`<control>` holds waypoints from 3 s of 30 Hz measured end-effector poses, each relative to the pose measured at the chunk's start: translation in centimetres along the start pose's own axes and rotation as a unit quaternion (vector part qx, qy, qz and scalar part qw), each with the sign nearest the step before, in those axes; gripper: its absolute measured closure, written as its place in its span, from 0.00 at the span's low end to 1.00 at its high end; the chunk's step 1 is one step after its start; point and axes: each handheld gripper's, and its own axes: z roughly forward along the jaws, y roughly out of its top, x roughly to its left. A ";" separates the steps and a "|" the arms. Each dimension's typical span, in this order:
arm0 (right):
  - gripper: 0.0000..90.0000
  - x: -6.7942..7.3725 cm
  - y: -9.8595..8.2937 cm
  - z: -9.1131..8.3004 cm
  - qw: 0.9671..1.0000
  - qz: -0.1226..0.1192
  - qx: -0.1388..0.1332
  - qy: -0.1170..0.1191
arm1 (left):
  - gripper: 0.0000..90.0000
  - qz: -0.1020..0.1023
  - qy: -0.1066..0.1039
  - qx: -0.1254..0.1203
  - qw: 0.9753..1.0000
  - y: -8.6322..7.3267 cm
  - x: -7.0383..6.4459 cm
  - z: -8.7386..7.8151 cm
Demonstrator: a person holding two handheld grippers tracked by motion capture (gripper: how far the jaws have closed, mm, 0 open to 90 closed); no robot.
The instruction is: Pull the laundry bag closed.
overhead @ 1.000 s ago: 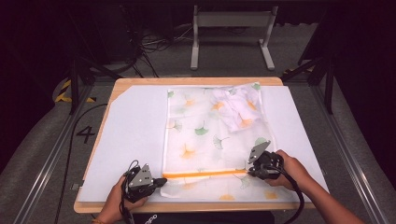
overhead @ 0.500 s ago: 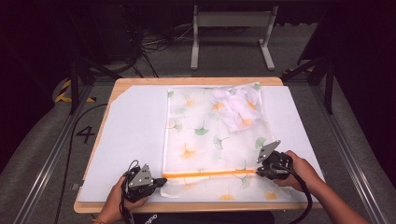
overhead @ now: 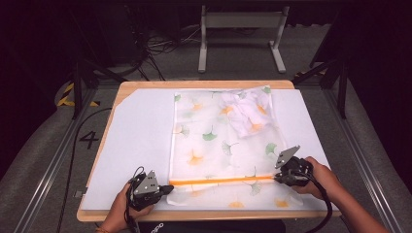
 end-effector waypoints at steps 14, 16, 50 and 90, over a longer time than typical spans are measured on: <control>0.94 -0.4 -0.9 -0.3 1.000 0.008 -0.001 -0.004 | 1.00 0.000 0.000 0.000 1.000 0.0 0.0 0.0; 0.94 -0.4 -1.0 -0.4 1.000 0.009 0.002 -0.005 | 1.00 0.000 0.000 0.000 1.000 0.0 0.0 0.0; 0.94 -1.4 -3.2 -1.2 0.999 0.039 -0.008 -0.021 | 1.00 0.000 -0.003 0.000 1.000 0.0 0.1 0.0; 0.93 -1.1 -4.7 -1.8 0.996 0.059 -0.061 -0.023 | 1.00 -0.018 -0.014 0.000 1.000 0.1 0.5 -0.2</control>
